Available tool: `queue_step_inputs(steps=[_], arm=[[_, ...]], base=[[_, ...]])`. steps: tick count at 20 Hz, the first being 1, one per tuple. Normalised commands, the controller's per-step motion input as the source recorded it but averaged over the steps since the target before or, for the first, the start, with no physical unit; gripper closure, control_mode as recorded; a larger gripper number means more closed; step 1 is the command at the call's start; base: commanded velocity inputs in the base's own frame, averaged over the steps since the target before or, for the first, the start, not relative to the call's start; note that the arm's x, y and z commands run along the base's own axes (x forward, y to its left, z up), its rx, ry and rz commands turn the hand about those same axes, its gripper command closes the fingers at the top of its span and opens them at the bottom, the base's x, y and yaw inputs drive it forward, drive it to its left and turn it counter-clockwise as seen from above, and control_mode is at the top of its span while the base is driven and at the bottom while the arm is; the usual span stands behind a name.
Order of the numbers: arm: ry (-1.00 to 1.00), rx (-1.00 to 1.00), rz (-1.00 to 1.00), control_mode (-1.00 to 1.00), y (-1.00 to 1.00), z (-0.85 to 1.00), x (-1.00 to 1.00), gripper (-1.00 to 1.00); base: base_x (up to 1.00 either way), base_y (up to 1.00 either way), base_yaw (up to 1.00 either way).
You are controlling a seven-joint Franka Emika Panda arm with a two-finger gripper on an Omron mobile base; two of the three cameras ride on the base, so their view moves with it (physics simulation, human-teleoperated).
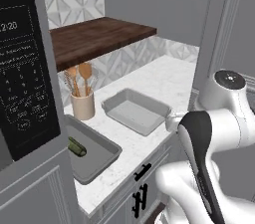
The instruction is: Place one cucumber and one chicken drumstick in each tupperware on the nearby counter, to pack two identical lunches.
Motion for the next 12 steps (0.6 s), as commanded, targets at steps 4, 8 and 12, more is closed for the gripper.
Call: queue_step_inputs(steps=[4,8,12], arm=[[0.00,0.00,0.00,1.00,0.00,0.00,0.00,-1.00],[0.00,0.00,0.00,1.00,0.00,0.00,0.00,-1.00],[0.00,0.00,0.00,1.00,0.00,0.00,0.00,-1.00]], base=[[-0.61,0.24,-0.25],[-0.61,-0.01,-0.29],[-0.76,0.00,-0.33]])
